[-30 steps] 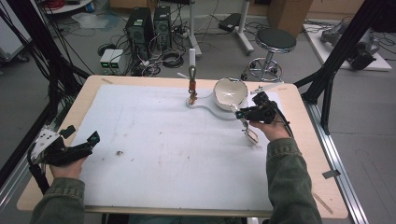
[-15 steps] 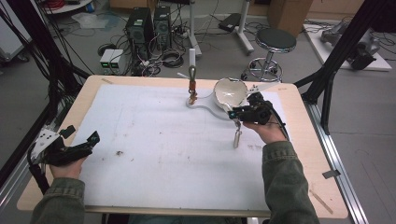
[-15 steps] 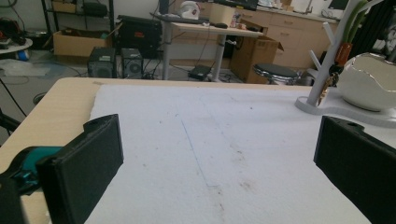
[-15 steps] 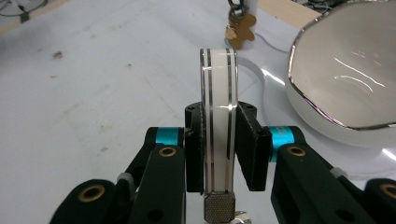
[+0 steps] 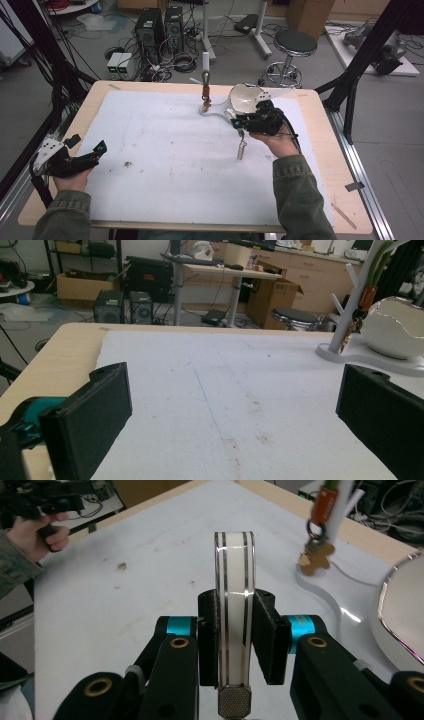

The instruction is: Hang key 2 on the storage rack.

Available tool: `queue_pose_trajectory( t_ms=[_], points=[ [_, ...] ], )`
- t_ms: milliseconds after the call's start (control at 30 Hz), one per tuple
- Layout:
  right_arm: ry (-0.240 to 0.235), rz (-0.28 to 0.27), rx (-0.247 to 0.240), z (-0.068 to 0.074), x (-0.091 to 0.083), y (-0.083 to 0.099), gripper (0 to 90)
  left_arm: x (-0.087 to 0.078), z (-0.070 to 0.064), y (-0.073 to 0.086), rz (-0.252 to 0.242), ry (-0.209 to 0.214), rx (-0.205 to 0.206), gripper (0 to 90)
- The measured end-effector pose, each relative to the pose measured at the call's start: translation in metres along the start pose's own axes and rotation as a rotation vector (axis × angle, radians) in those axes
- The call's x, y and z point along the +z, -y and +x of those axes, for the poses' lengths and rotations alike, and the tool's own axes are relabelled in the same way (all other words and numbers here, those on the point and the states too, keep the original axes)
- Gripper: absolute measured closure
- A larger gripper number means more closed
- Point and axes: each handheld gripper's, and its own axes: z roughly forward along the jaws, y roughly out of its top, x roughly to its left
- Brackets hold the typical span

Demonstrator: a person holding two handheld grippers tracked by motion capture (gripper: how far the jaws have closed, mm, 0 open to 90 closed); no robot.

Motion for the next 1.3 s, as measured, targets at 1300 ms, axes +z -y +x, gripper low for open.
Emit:
queue_pose_trajectory(
  t_ms=[1300],
  points=[
    [-0.138, -0.183, -0.044, 0.065, 0.027, -0.041, 74.1, 0.001, 0.0, 0.0, -0.002, 0.012, -0.005, 1.7]
  ],
)
